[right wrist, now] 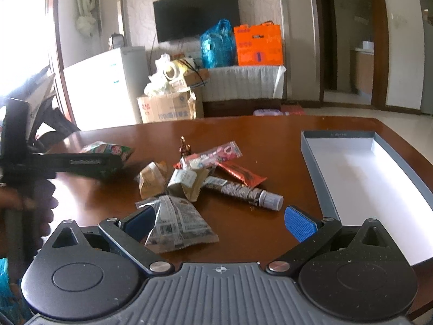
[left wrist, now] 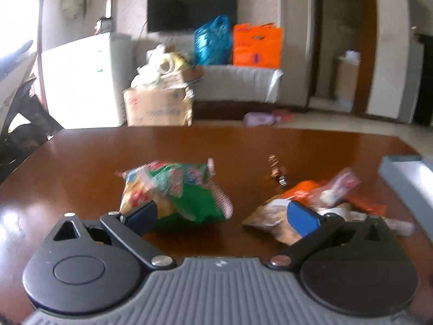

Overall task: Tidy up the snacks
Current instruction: 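Move the left tool toward the clear bread bag among the snacks, then close the left gripper on the clear bread bag, then carry the bread bag over the grey box and open the left gripper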

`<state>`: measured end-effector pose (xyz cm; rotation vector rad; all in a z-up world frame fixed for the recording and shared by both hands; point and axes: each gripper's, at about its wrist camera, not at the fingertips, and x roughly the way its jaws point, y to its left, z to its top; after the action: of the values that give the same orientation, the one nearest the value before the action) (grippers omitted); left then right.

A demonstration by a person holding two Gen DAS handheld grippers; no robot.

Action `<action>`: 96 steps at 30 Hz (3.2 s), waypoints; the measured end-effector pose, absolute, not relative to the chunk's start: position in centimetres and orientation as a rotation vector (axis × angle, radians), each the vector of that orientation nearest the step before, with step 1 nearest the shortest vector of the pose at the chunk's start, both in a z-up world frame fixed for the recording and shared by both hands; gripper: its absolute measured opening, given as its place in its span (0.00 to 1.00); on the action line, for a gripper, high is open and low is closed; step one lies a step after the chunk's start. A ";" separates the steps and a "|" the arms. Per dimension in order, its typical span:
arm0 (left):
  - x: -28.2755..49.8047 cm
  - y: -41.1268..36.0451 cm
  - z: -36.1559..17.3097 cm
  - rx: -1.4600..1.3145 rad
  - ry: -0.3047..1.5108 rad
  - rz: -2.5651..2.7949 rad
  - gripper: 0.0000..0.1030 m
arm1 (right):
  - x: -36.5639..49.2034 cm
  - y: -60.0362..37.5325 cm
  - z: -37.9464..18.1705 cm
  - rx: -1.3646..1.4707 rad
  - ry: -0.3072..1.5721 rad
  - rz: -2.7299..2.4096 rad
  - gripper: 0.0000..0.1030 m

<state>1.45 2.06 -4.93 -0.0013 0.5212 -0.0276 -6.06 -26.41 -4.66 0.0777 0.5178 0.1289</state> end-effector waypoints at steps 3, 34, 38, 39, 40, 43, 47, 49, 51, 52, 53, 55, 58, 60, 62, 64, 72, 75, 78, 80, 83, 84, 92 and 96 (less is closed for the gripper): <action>0.7 1.6 -4.7 0.030 0.504 -0.060 1.00 | -6.0 -26.1 -4.8 0.049 0.522 0.135 1.00; 5.5 -2.9 -10.1 0.060 0.602 -0.145 0.91 | -2.1 -20.7 -8.3 -0.171 0.550 0.299 1.00; 5.7 -2.9 -10.1 0.052 0.611 -0.153 0.91 | -1.8 -20.7 -8.5 -0.166 0.558 0.303 1.00; 5.8 -2.8 -10.2 0.055 0.612 -0.154 0.91 | -1.6 -20.6 -8.7 -0.169 0.562 0.304 1.00; 5.8 -2.9 -10.2 0.053 0.613 -0.155 0.91 | -1.4 -20.5 -8.9 -0.173 0.568 0.305 1.00; 6.0 -3.0 -10.4 0.052 0.616 -0.168 0.87 | -0.6 -20.2 -9.6 -0.180 0.603 0.321 0.87; 6.4 -3.2 -10.5 0.032 0.632 -0.217 0.60 | 0.1 -20.6 -9.6 -0.119 0.627 0.336 0.68; 6.5 -3.4 -10.8 0.038 0.631 -0.220 0.56 | 0.1 -20.6 -9.6 -0.118 0.627 0.335 0.67; 6.5 -3.4 -10.9 0.040 0.625 -0.221 0.48 | 0.0 -20.6 -9.5 -0.120 0.629 0.337 0.65; 6.6 -3.3 -10.9 0.039 0.625 -0.224 0.46 | 0.0 -20.7 -9.4 -0.118 0.631 0.335 0.64; 6.6 -3.3 -11.0 0.037 0.625 -0.228 0.44 | 0.0 -20.7 -9.3 -0.117 0.633 0.333 0.61; 6.7 -3.2 -11.0 0.034 0.624 -0.240 0.39 | 0.1 -20.7 -9.1 -0.126 0.636 0.333 0.59; 6.6 -3.1 -10.8 0.026 0.628 -0.255 0.35 | -0.1 -20.5 -8.9 -0.144 0.634 0.330 0.55; 6.6 -2.9 -10.6 0.011 0.634 -0.260 0.34 | -0.2 -20.6 -8.7 -0.143 0.633 0.329 0.53; 6.5 -2.4 -10.1 -0.011 0.631 -0.265 0.33 | -0.4 -20.7 -8.4 -0.136 0.626 0.330 0.51; 6.3 -1.9 -9.5 -0.019 0.616 -0.263 0.33 | -0.8 -20.7 -7.9 -0.126 0.610 0.331 0.50; 5.5 0.0 -7.9 -0.018 0.588 -0.230 0.32 | -2.0 -20.9 -6.6 -0.105 0.567 0.339 0.48; 5.0 0.3 -7.2 -0.011 0.571 -0.222 0.32 | -2.7 -21.1 -6.3 -0.099 0.550 0.334 0.47; 4.7 0.3 -6.9 0.006 0.574 -0.222 0.32 | -2.9 -21.2 -6.0 -0.095 0.544 0.327 0.46; 4.5 0.0 -6.7 0.021 0.577 -0.225 0.32 | -2.8 -21.2 -5.8 -0.096 0.545 0.323 0.45; 4.3 -0.4 -6.3 0.032 0.564 -0.230 0.32 | -3.0 -21.2 -5.5 -0.096 0.538 0.317 0.44; 4.2 -0.5 -6.1 0.034 0.559 -0.232 0.32 | -3.1 -21.2 -5.3 -0.097 0.534 0.313 0.44; 3.4 -2.6 -4.7 0.060 0.521 -0.264 0.32 | -3.9 -21.7 -4.1 -0.101 0.503 0.276 0.43; 3.1 -3.6 -4.0 0.057 0.510 -0.282 0.32 | -4.2 -22.5 -3.6 -0.094 0.494 0.253 0.43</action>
<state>3.10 -3.60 -4.05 0.0572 0.5098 -0.2818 -4.25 -22.46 -3.58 -0.0939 0.4943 0.2527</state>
